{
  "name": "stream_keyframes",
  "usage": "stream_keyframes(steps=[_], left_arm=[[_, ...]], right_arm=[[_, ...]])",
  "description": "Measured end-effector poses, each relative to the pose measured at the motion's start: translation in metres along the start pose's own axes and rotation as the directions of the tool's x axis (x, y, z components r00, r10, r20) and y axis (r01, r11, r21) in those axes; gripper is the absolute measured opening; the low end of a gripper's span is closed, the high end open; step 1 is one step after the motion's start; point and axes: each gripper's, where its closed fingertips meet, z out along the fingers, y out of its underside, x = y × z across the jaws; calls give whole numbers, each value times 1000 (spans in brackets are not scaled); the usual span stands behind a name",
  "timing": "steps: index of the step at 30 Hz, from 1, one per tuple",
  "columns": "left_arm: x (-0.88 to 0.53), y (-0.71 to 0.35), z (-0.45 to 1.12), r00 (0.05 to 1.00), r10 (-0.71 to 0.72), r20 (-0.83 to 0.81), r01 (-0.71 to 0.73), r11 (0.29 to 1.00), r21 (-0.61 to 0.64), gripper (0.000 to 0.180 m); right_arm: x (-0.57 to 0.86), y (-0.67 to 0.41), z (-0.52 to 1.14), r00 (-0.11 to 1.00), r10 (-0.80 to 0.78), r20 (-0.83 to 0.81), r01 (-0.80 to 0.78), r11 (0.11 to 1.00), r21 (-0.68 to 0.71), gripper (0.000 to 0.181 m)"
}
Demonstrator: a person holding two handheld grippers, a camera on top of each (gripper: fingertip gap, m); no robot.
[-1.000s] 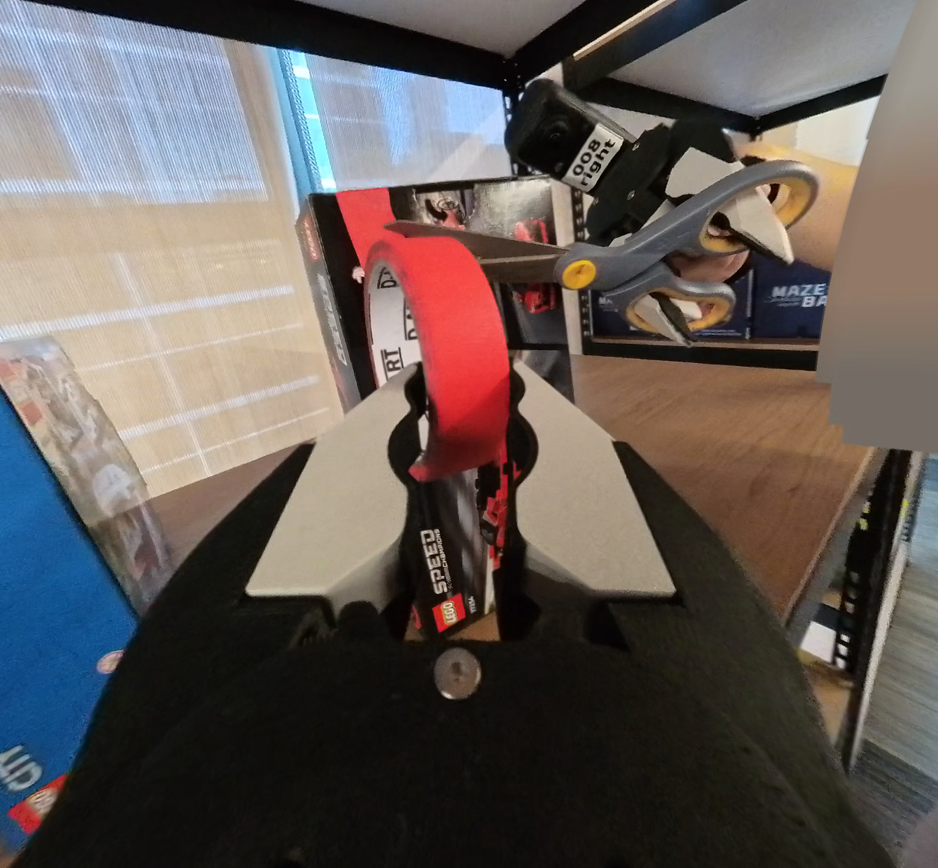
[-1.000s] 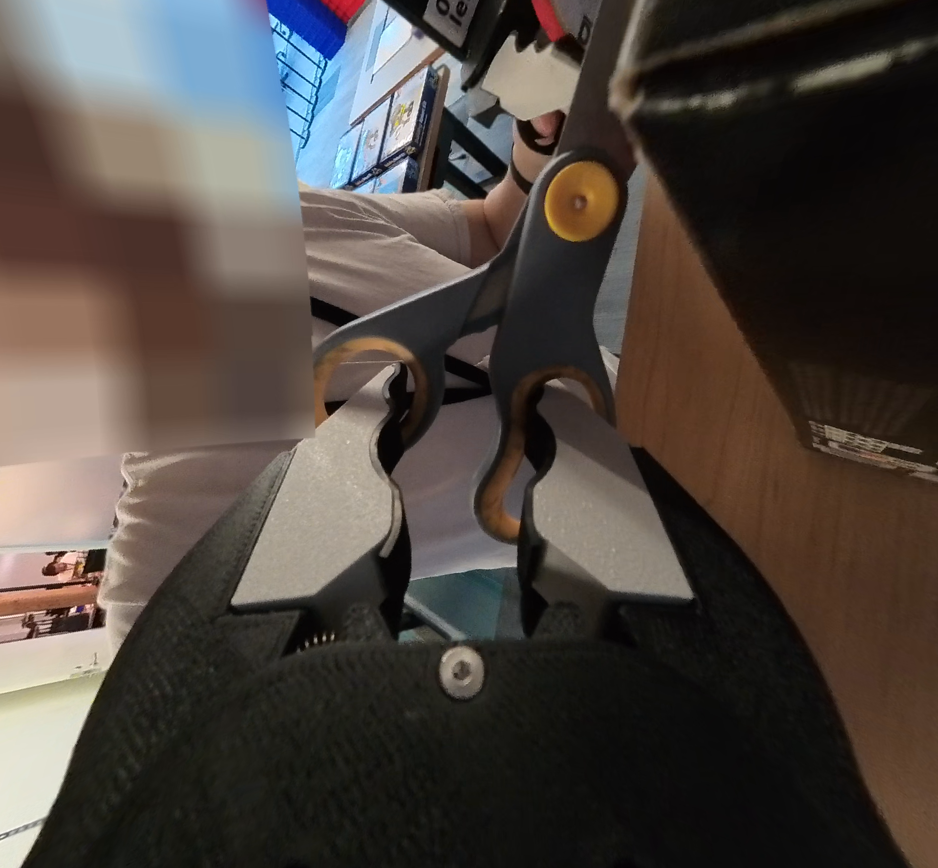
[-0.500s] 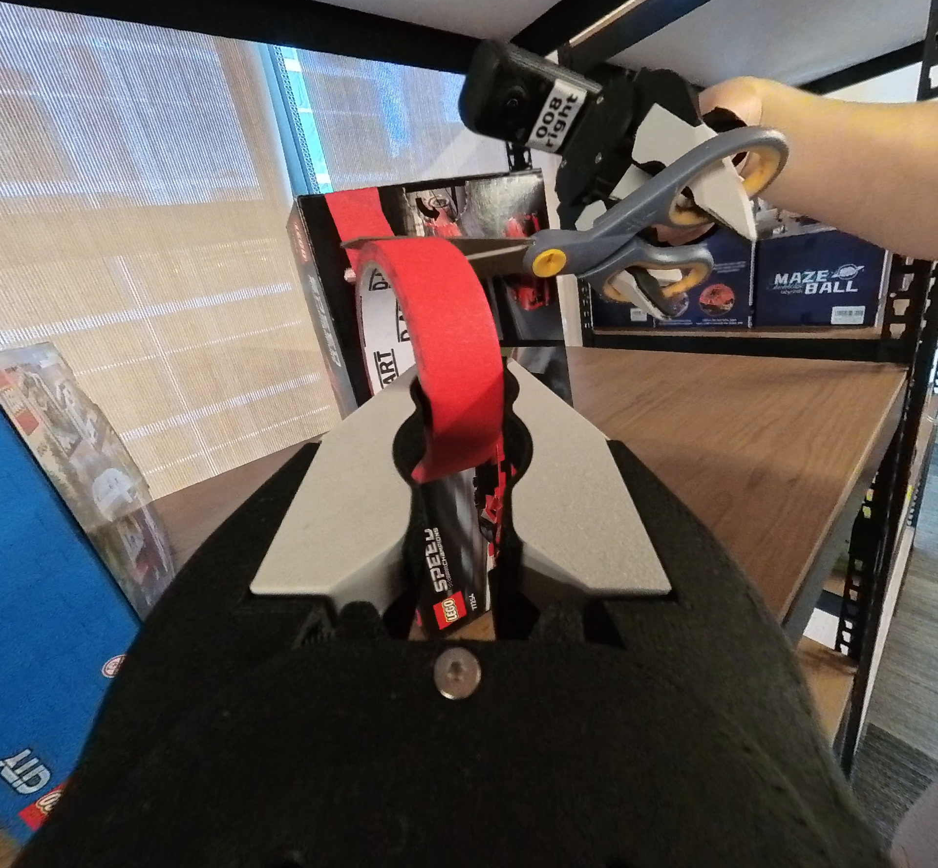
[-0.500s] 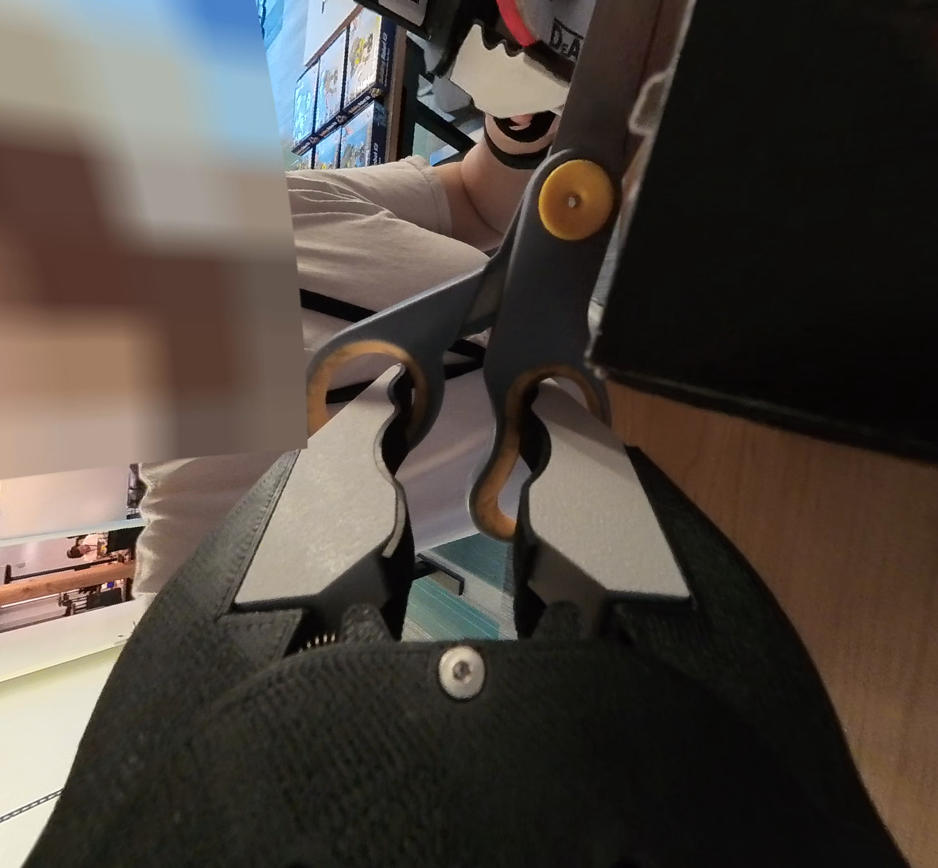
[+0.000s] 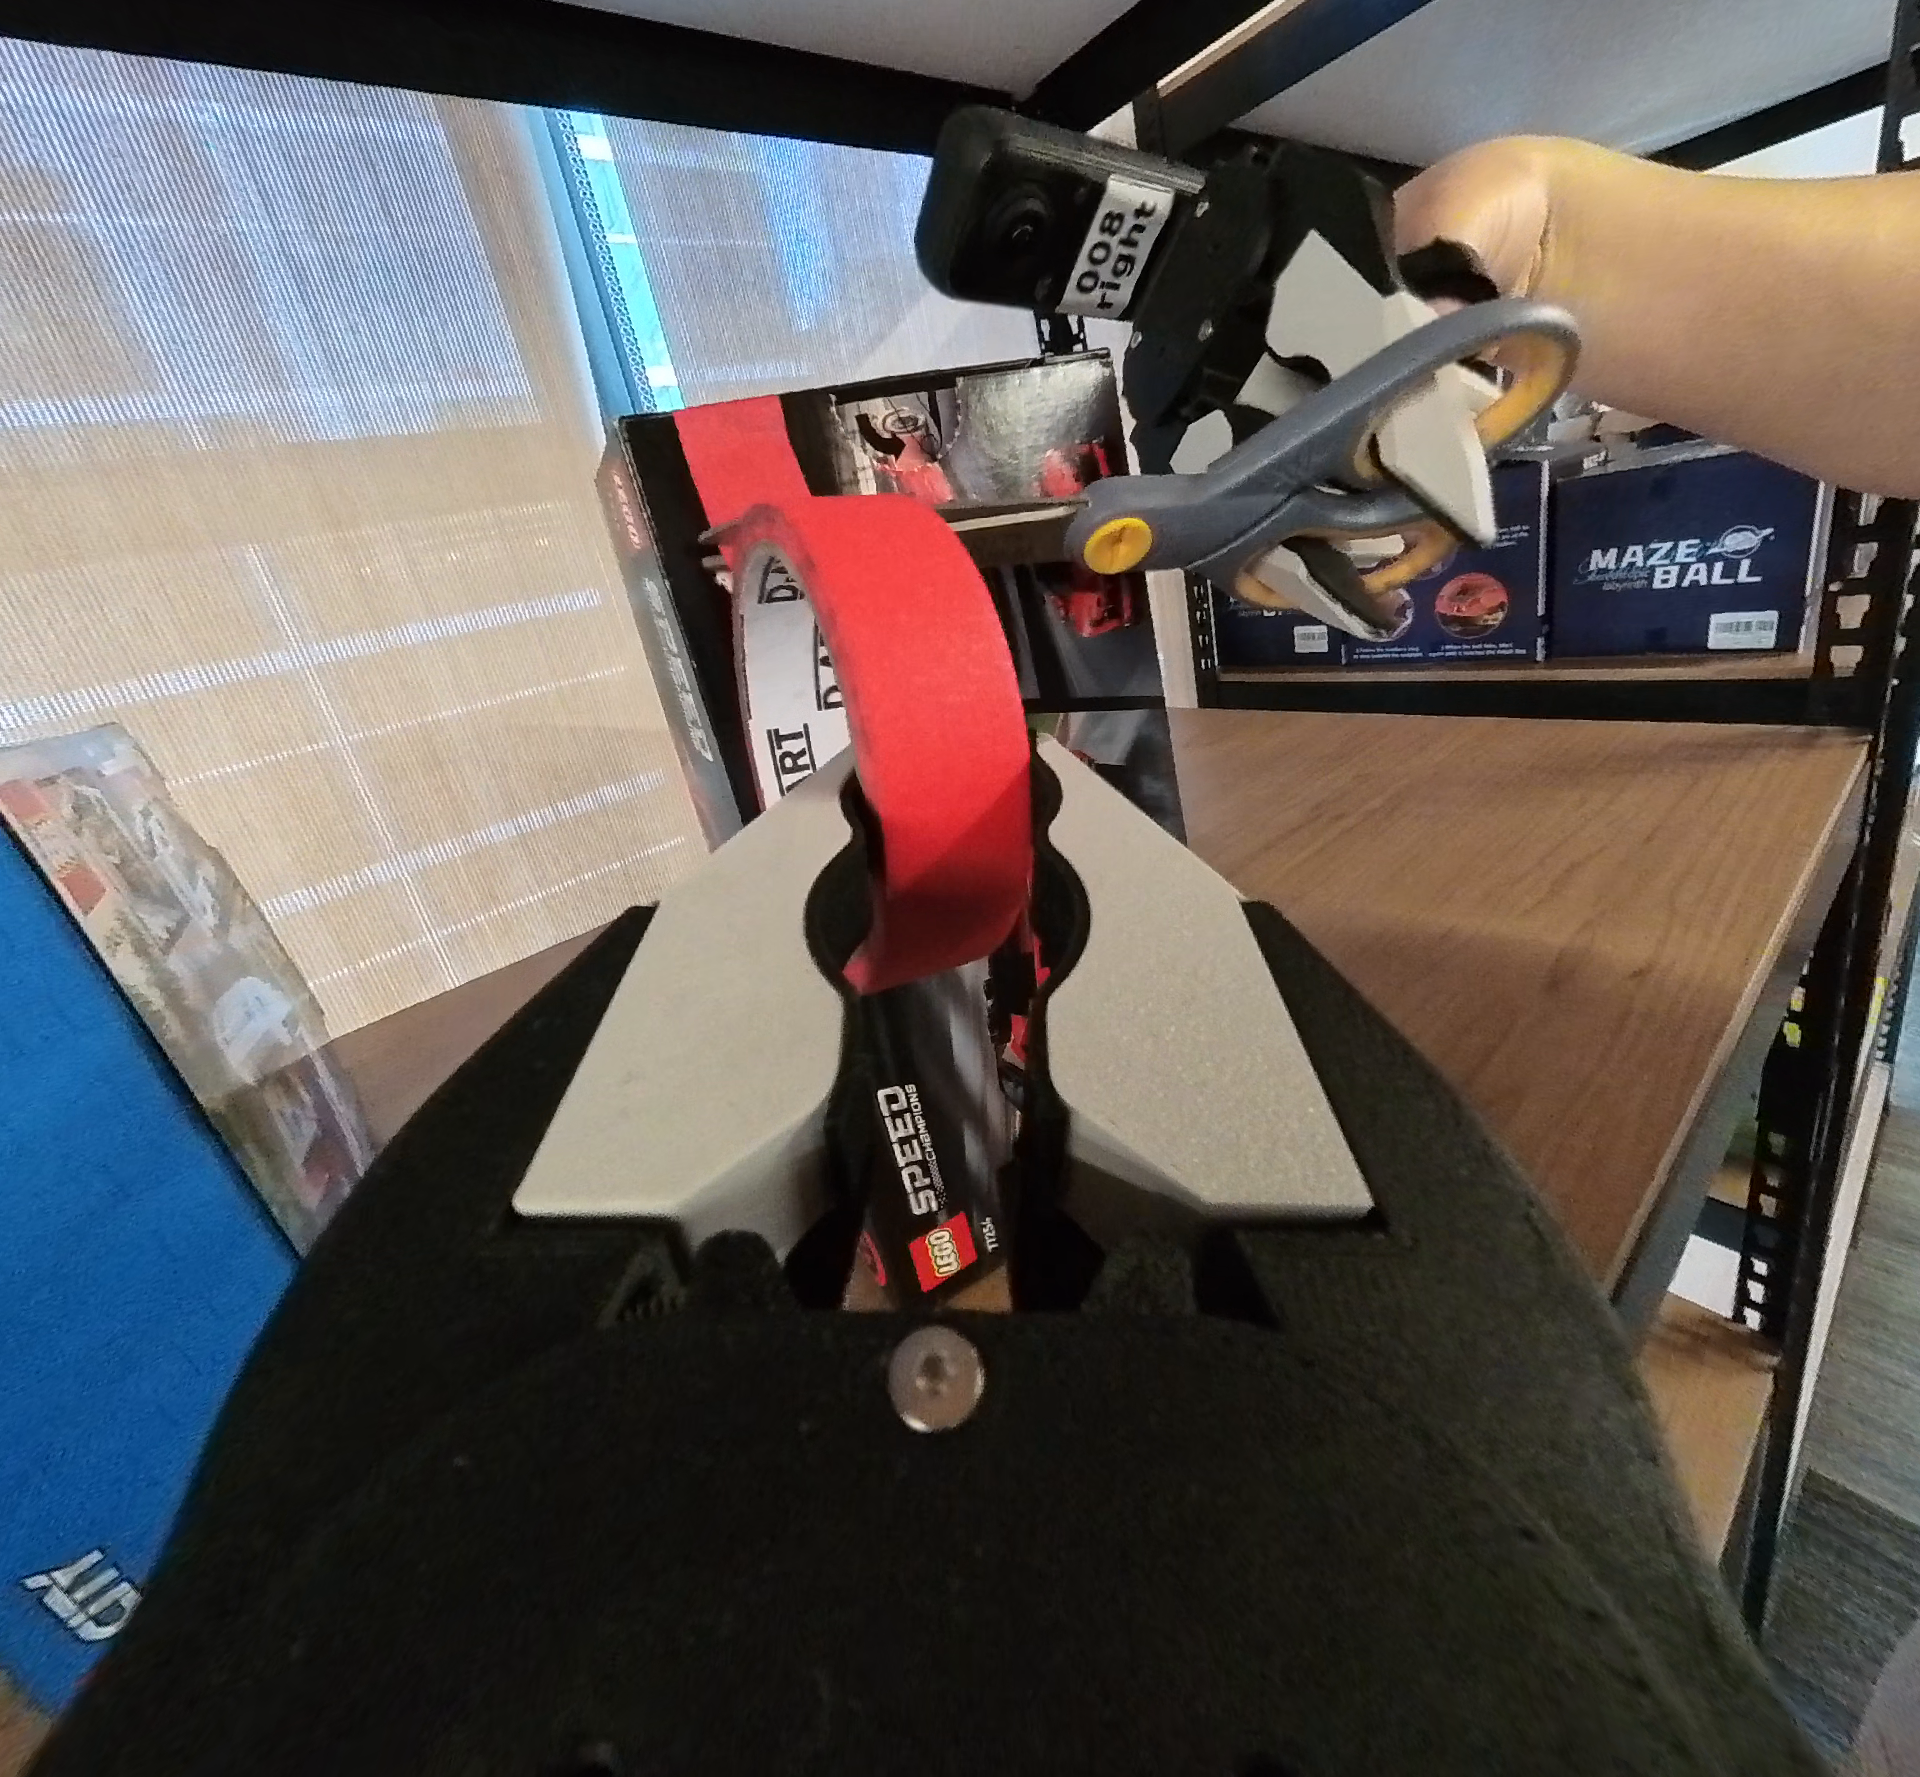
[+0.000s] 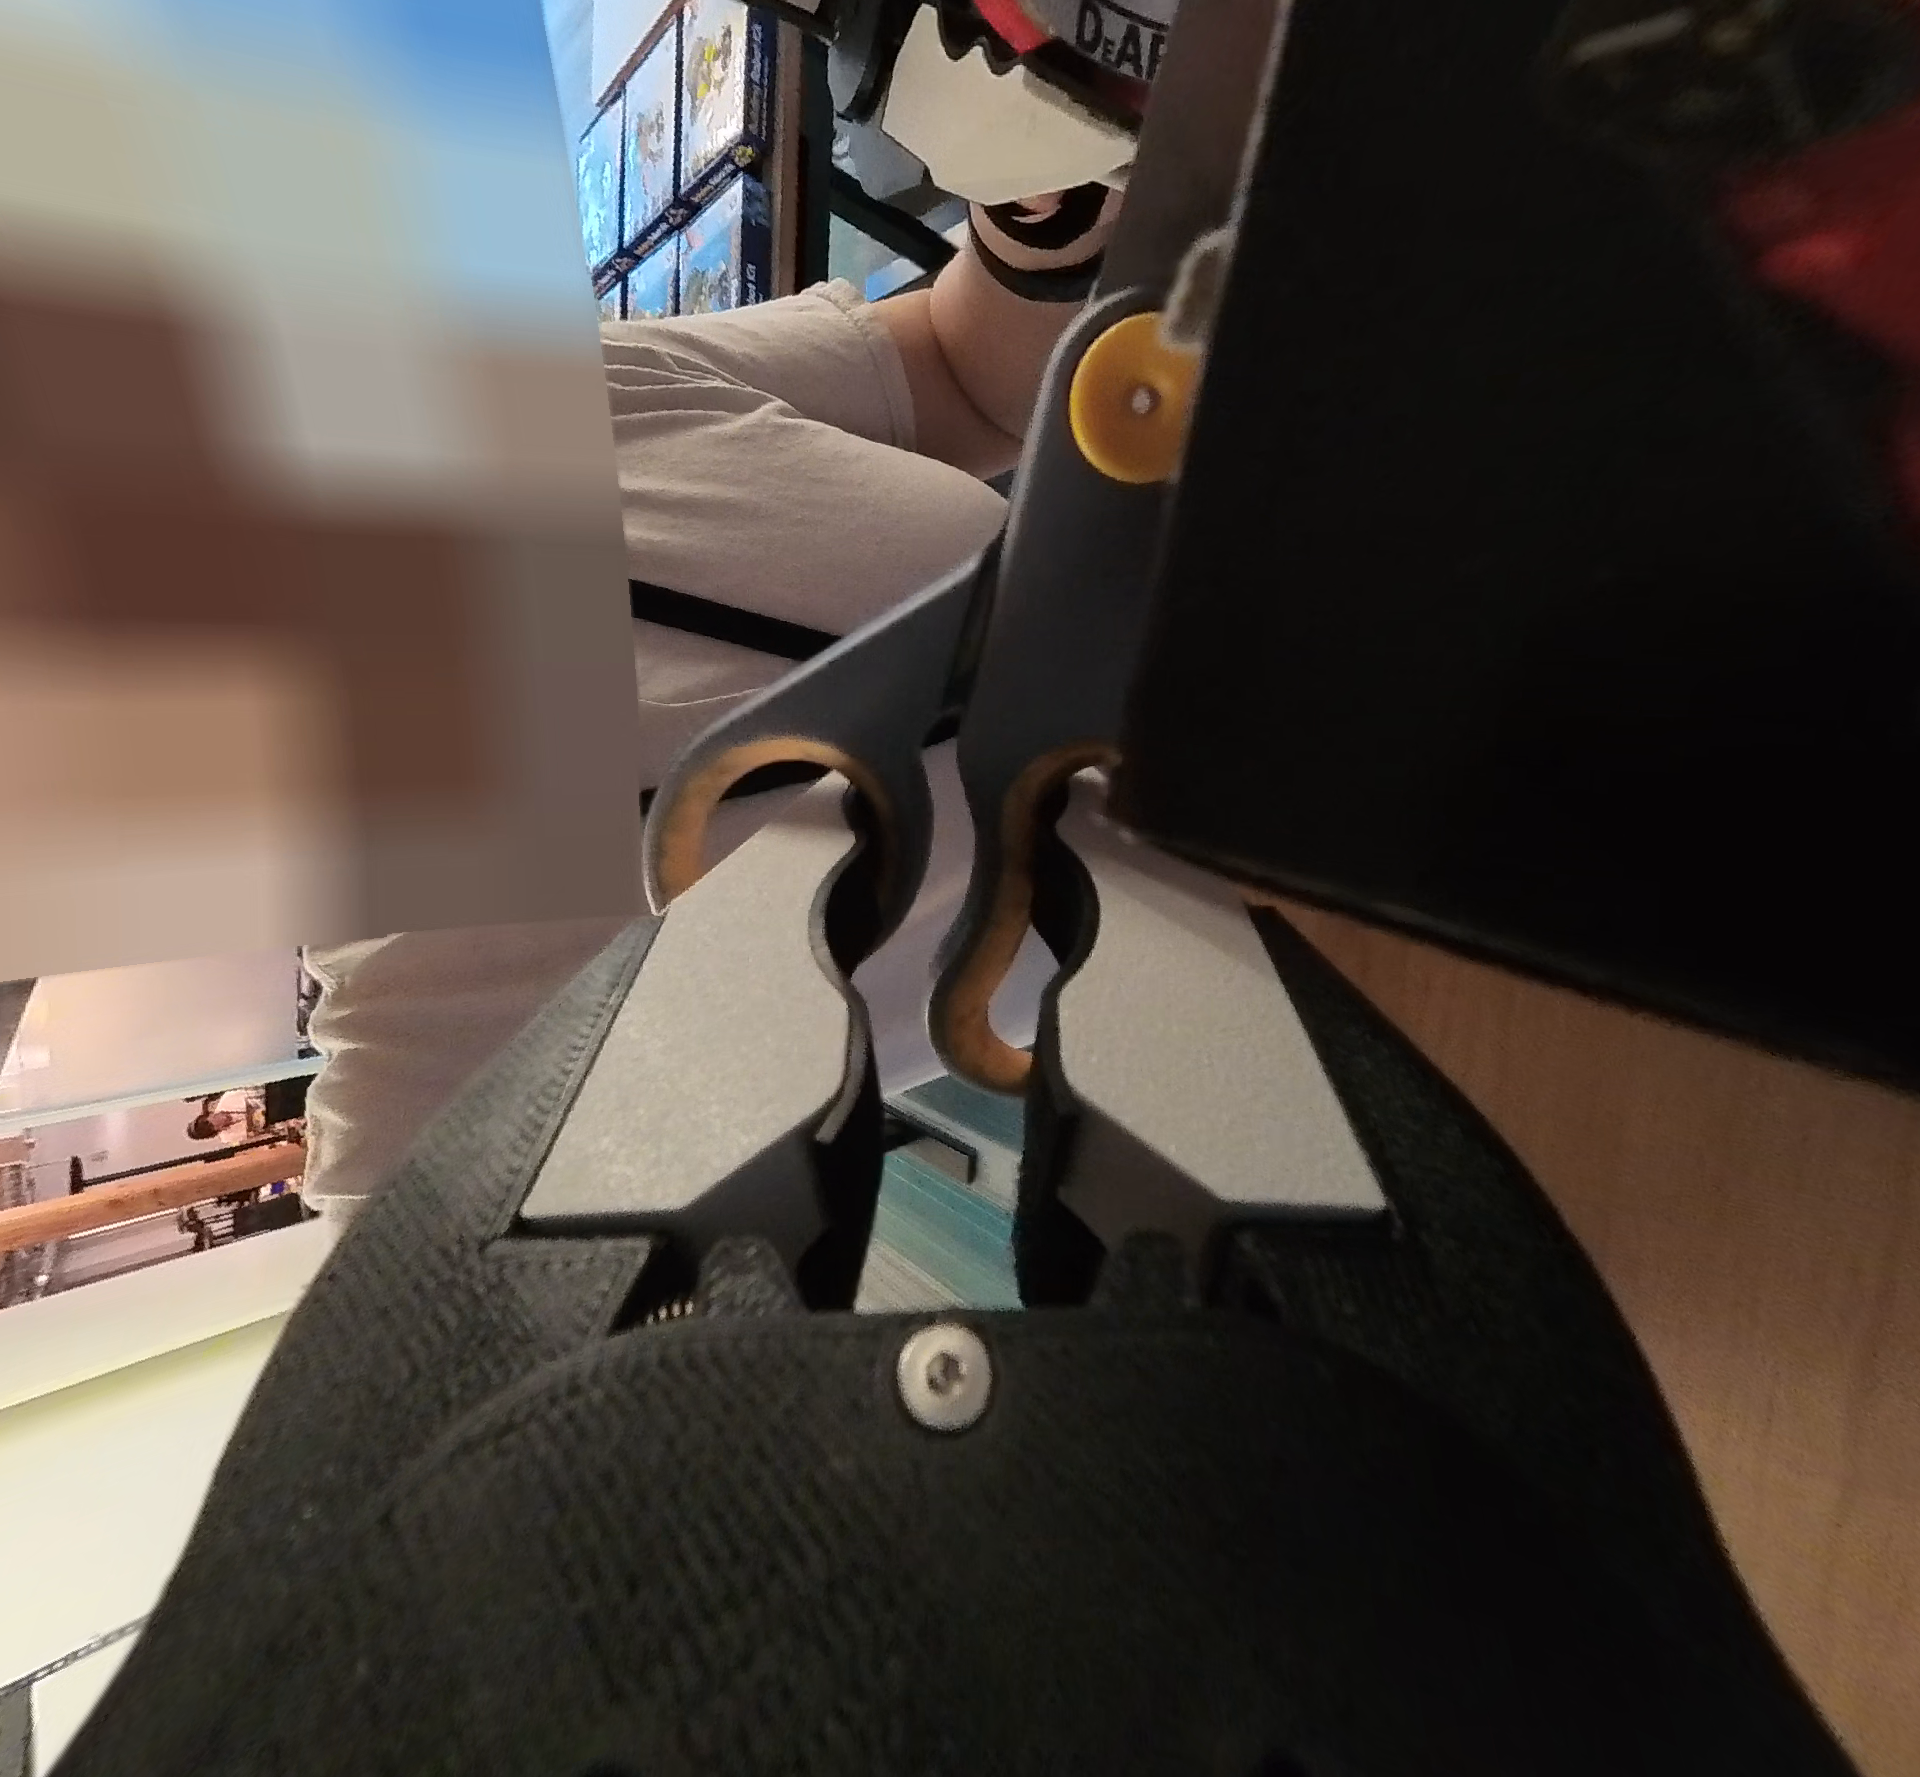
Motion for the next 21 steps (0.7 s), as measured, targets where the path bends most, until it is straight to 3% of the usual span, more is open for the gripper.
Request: stream_keyframes(steps=[15,19,21], left_arm=[[7,13,-17,998,58,30,-57,998,-26,23],[-14,44,-49,992,57,110,-38,984,-173,22],[-34,65,-69,979,140,150,-91,951,-295,22]], right_arm=[[18,18,12,993,-61,-103,54,997,-61,19],[35,37,16,950,-150,-273,127,987,-101,18],[55,63,23,890,-214,-403,141,969,-203,18]])
